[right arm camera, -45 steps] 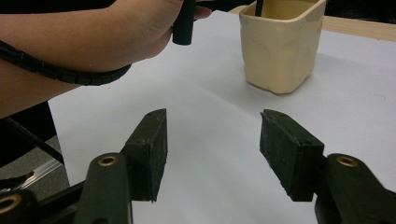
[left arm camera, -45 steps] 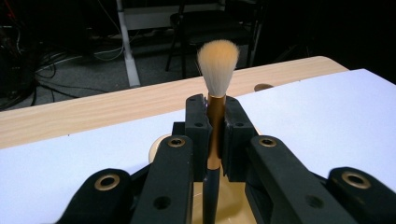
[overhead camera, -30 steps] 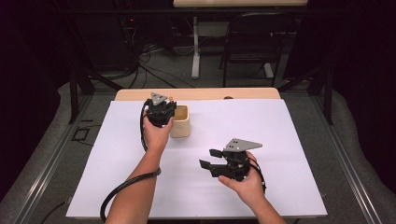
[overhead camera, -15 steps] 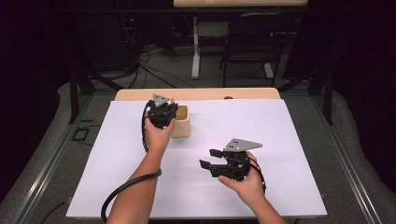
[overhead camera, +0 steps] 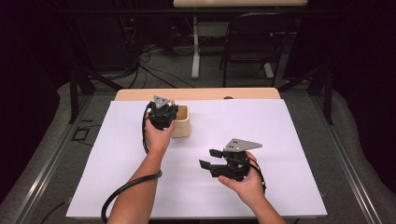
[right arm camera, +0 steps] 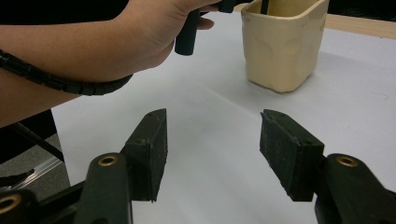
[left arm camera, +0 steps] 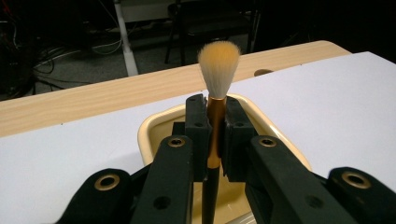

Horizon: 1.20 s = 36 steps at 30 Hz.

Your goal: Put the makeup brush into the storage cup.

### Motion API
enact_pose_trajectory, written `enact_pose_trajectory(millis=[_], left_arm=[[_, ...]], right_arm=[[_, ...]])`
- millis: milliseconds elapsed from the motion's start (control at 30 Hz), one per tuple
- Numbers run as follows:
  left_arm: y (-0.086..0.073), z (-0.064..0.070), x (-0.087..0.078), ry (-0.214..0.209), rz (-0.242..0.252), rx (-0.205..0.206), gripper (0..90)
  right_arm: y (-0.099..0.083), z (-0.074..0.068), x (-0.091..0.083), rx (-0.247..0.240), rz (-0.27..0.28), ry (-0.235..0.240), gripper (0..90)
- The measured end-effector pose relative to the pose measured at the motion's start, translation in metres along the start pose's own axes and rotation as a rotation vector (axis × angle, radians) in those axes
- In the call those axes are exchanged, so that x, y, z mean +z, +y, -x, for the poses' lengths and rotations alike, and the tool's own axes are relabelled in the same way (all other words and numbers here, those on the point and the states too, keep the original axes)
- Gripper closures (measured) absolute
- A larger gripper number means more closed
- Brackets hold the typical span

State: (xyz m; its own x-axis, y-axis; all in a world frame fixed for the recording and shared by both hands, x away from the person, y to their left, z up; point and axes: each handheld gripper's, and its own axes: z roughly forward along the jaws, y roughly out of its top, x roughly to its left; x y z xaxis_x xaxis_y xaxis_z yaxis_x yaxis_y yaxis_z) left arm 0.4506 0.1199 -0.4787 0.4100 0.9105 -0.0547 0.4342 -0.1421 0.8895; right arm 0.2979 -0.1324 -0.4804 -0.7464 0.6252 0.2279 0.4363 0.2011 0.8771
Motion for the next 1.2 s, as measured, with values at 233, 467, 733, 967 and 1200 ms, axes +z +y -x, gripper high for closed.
enact_pose_trajectory(millis=[233,467,733,967,1200], left_arm=[[-0.0024,-0.0008,-0.0001,0.003,-0.004,0.003,83.2],[-0.0047,0.0006,0.0004,0.002,-0.011,0.019,83.2],[-0.0038,0.0022,0.0013,0.004,-0.020,0.029,83.1],[-0.0050,0.0014,0.0015,0.002,-0.020,0.012,81.9],[-0.0055,0.0012,0.0017,0.002,-0.009,0.003,58.6]], right_arm=[[-0.0005,-0.0004,0.0013,0.001,0.001,0.004,41.7],[-0.0010,-0.0007,0.0021,0.002,0.003,0.005,41.7],[-0.0009,-0.0004,0.0019,0.001,-0.003,0.005,41.7],[-0.0011,0.0004,0.0018,-0.001,0.000,0.000,41.7],[-0.0011,-0.0001,0.0017,0.001,-0.007,0.003,41.7]])
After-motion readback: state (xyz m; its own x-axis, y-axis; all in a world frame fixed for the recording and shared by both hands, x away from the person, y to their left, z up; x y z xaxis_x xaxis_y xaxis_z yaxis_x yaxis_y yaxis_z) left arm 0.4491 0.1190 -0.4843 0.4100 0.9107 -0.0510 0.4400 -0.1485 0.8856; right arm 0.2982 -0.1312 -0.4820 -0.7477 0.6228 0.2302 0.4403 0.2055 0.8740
